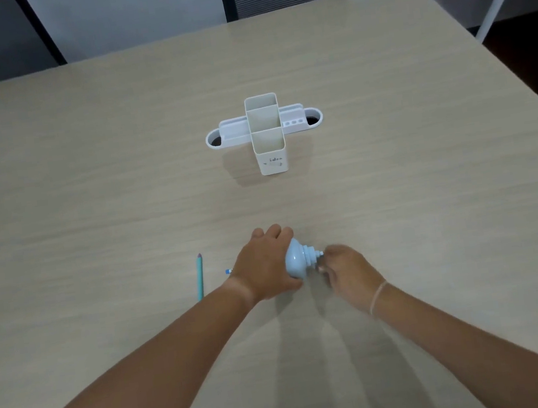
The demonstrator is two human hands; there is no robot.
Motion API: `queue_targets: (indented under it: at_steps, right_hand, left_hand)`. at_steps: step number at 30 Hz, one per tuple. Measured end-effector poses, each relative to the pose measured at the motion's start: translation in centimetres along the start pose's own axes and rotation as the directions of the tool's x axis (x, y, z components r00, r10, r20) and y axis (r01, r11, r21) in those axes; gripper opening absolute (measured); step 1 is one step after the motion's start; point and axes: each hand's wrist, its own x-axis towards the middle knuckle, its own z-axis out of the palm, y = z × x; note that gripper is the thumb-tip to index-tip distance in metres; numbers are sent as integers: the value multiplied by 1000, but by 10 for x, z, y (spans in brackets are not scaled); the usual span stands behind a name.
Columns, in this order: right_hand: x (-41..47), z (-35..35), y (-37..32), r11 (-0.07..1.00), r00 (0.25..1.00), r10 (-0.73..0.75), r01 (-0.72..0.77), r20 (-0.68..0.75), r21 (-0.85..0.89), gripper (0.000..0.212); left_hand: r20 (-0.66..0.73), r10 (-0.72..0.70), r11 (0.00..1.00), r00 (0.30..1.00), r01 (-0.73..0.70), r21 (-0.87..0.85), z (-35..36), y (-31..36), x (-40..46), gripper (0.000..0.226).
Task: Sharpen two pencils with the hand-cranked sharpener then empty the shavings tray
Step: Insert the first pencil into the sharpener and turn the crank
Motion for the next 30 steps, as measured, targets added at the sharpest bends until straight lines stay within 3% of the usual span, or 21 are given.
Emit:
queue_targets:
  at_steps: [3, 7, 10, 12, 16, 19, 22, 26, 28, 30]
  right_hand:
    - [-41, -9, -11, 989, 988, -119, 127, -99, 81, 29]
    - [-4, -37, -15, 988, 966, -119, 138, -228, 73, 19]
    - [36, -31, -6, 992, 994, 25, -12, -102, 124, 22]
    - [27, -15, -1, 996, 997, 77, -76, -17, 50, 22]
    - [-35, -5, -7, 991, 998, -62, 64, -23, 113, 29]
    - [-33, -24, -15, 979, 978, -124, 149, -170, 142, 28]
    - [6, -38, -15, 985, 963, -80, 116, -258, 129, 21]
    - [40, -20, 3, 994, 996, 68, -63, -56, 85, 19]
    - [20, -2, 7, 999, 999, 45, -44, -6, 30, 30]
    - [-16, 3, 1, 994, 1000, -16, 16, -1, 106, 35]
  left_hand:
    - [7, 6, 1000, 1000, -6, -14, -1, 0, -1, 60]
    - [6, 27, 999, 1000, -27, 19, -1, -1, 2, 58]
    - [1, 33, 998, 999, -33, 45, 0, -1, 3, 58]
    - [-4, 33, 998, 999, -33, 46, 0, -1, 2, 59]
    - [-1, 24, 999, 1000, -24, 35, -1, -1, 1, 60]
    - [7, 21, 999, 1000, -22, 38, -3, 0, 1, 60]
    - [4, 19, 1000, 1000, -19, 24, -6, 1, 2, 60]
    - [3, 27, 999, 1000, -27, 31, -5, 2, 1, 58]
    - [3, 18, 999, 1000, -18, 34, -6, 3, 0, 59]
    - [7, 12, 1000, 1000, -12, 27, -6, 3, -1, 60]
